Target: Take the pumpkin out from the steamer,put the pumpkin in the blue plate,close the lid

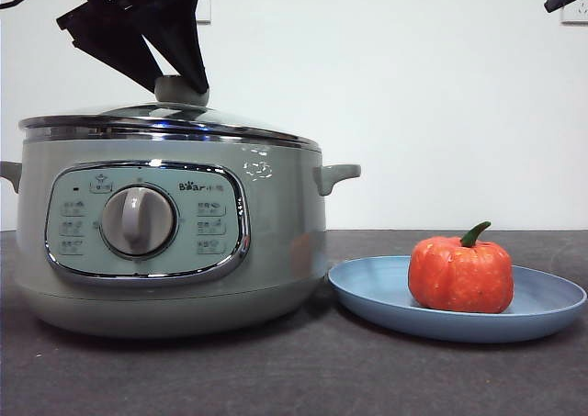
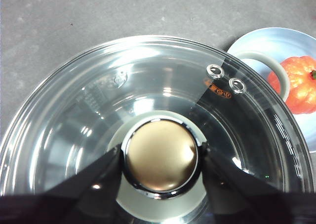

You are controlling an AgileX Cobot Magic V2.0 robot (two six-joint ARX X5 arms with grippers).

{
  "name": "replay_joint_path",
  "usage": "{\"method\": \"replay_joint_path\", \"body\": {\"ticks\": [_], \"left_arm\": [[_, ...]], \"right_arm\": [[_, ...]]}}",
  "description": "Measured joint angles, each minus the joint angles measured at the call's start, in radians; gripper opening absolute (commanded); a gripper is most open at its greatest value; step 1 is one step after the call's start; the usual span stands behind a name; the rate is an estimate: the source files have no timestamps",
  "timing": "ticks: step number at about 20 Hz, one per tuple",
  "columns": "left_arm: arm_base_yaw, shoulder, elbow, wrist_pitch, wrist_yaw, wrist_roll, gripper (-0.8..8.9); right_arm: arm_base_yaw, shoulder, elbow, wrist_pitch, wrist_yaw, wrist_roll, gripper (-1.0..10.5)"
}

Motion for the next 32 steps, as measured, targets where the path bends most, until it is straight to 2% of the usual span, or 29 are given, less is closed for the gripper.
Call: {"method": "replay_joint_path", "body": {"ticks": [6, 10, 11, 12, 14, 17, 21, 26, 32], "left_arm": [[0.0, -0.009, 0.0, -0.001, 0.0, -0.01, 4.94], [0.0, -0.146, 0.0, -0.022, 0.0, -0.035, 4.83], [0.0, -0.188, 0.0, -0.032, 0.0, -0.039, 4.23], [0.0, -0.226, 0.0, -0.042, 0.0, -0.042, 3.27], [0.0, -0.295, 0.0, -0.064, -0.001, -0.042, -0.08], [0.0, -0.372, 0.0, -0.094, -0.023, -0.042, -0.08], [0.0, -0.496, -0.08, -0.027, -0.088, -0.041, -0.08], [0.0, -0.705, -0.339, 0.094, -0.17, -0.042, -0.08], [0.0, -0.882, -0.513, 0.156, -0.176, -0.069, -0.03]], "right_arm": [[0.0, 0.0, 0.0, 0.0, 0.0, 0.0, 5.4], [0.0, 0.0, 0.0, 0.0, 0.0, -0.001, 5.3], [0.0, -0.001, 0.0, 0.0, 0.0, -0.001, 5.2], [0.0, -0.002, 0.0, 0.0, 0.0, -0.001, 4.5], [0.0, -0.008, 0.0, 0.0, 0.0, -0.006, 2.5], [0.0, -0.022, -0.001, 0.006, 0.003, -0.034, -0.2], [0.0, -0.123, -0.106, 0.156, 0.003, -0.048, -0.2], [0.001, -0.254, -0.285, 0.324, 0.003, -0.051, -0.2], [0.001, -0.325, -0.355, 0.344, 0.003, -0.039, -0.2]]}}
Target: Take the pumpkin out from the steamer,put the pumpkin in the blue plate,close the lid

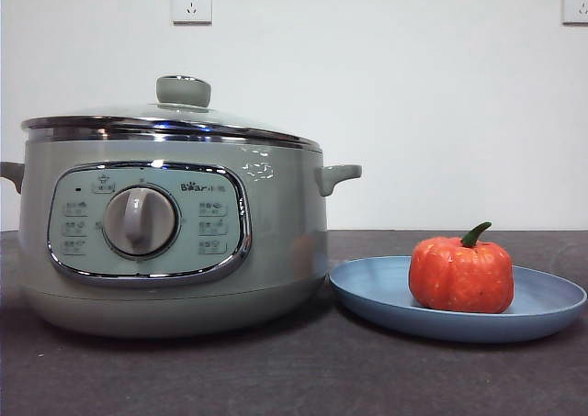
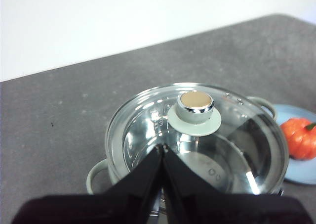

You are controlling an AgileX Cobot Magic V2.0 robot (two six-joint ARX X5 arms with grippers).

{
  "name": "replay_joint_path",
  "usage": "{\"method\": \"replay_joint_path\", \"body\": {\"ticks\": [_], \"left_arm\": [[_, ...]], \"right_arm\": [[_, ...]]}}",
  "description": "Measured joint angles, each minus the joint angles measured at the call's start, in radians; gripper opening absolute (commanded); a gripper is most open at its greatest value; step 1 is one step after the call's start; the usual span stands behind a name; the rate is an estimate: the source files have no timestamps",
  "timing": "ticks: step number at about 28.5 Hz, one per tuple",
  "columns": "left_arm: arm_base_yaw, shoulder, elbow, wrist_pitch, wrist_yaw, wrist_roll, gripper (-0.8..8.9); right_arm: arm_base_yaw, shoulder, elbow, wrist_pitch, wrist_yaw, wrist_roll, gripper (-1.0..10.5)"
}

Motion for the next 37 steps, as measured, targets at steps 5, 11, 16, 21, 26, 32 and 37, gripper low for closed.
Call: {"method": "replay_joint_path", "body": {"ticks": [5, 11, 16, 21, 26, 32, 37], "left_arm": [[0.0, -0.003, 0.005, -0.032, 0.004, -0.037, -0.03], [0.0, 0.015, 0.004, -0.098, 0.008, -0.045, -0.03], [0.0, 0.015, 0.004, -0.111, 0.009, -0.048, -0.03], [0.007, -0.022, 0.004, -0.152, -0.003, -0.041, -0.03], [0.098, -0.19, -0.039, -0.177, -0.008, -0.02, -0.03], [0.282, -0.381, -0.233, 0.011, -0.01, 0.012, -0.03], [0.4, -0.459, -0.42, 0.13, 0.032, 0.029, -0.03]], "right_arm": [[0.0, 0.01, 0.0, -0.014, 0.019, 0.0, -0.2], [0.0, 0.008, 0.0, -0.041, 0.024, 0.0, -0.2], [0.0, 0.008, 0.0, -0.061, 0.026, 0.0, -0.2], [0.0, 0.008, 0.0, -0.076, 0.026, 0.0, -0.2], [0.0, 0.008, 0.0, -0.099, 0.026, 0.0, -0.2], [0.0, 0.007, 0.0, -0.106, 0.025, 0.0, -0.2], [0.0, 0.007, 0.0, -0.106, 0.026, 0.0, -0.2]]}}
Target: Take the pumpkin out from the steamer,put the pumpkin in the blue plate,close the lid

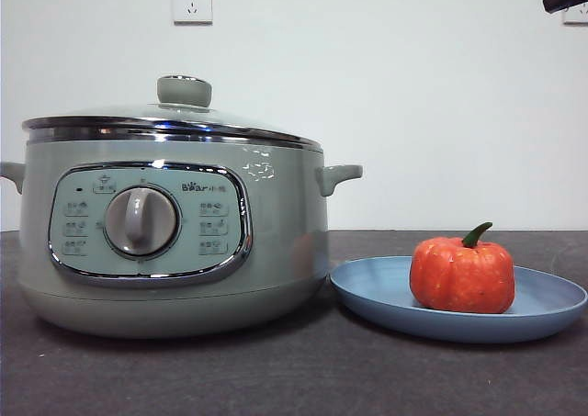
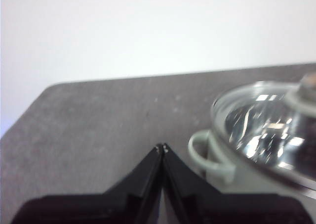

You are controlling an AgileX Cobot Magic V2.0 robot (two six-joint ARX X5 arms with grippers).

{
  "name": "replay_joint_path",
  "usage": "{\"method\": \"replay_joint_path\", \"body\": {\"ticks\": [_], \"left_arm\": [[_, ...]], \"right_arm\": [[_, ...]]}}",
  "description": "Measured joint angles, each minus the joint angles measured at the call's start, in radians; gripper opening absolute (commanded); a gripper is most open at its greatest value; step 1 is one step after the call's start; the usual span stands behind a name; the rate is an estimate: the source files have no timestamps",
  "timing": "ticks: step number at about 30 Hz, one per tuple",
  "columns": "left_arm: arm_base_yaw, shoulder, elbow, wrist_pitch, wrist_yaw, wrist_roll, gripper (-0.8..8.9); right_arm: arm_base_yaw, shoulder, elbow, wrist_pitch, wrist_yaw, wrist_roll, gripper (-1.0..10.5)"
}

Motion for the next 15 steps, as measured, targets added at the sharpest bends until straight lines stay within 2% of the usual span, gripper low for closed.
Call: {"method": "replay_joint_path", "body": {"ticks": [7, 15], "left_arm": [[0.077, -0.006, -0.177, 0.076, 0.064, -0.006, -0.03], [0.105, -0.033, -0.256, 0.11, 0.086, -0.018, -0.03]], "right_arm": [[0.0, 0.0, 0.0, 0.0, 0.0, 0.0, -0.2], [0.0, 0.0, 0.0, 0.0, 0.0, 0.0, -0.2]]}}
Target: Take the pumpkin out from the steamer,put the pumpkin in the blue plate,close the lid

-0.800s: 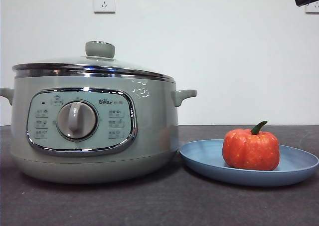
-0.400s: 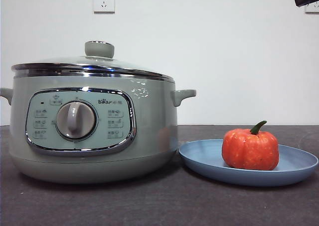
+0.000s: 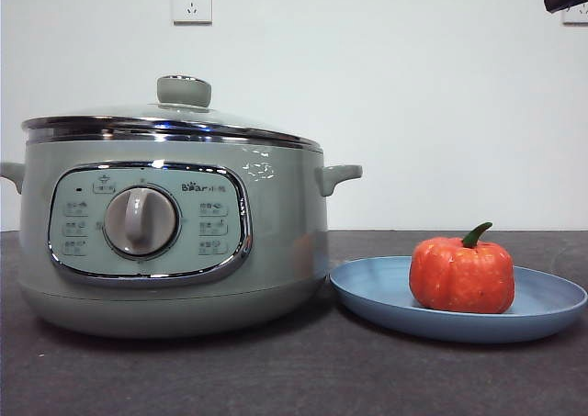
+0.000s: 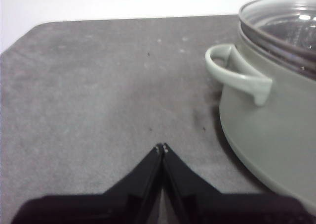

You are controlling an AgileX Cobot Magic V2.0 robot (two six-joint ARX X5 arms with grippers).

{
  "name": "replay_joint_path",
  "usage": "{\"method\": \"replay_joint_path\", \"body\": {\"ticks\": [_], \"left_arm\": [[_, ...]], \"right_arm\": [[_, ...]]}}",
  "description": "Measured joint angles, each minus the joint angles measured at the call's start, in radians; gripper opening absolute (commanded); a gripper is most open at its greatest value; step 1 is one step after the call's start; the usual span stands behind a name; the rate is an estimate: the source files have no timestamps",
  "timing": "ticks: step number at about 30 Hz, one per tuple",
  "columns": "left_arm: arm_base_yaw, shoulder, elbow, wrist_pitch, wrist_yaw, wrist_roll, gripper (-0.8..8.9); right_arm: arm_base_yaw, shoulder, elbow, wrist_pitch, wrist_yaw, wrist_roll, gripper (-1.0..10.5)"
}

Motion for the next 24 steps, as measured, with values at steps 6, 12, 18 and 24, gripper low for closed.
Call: {"method": "replay_joint_path", "body": {"ticks": [6, 12, 18, 24], "left_arm": [[0.003, -0.003, -0.002, 0.007, 0.0, -0.002, -0.03], [0.003, -0.003, -0.002, 0.007, 0.0, -0.002, -0.03], [0.003, -0.003, -0.002, 0.007, 0.0, -0.002, -0.03], [0.003, -0.003, -0.002, 0.007, 0.0, -0.002, -0.03]], "right_arm": [[0.0, 0.0, 0.0, -0.007, 0.0, 0.0, -0.2], [0.0, 0.0, 0.0, -0.007, 0.0, 0.0, -0.2], [0.0, 0.0, 0.0, -0.007, 0.0, 0.0, -0.2], [0.0, 0.0, 0.0, -0.007, 0.0, 0.0, -0.2]]}}
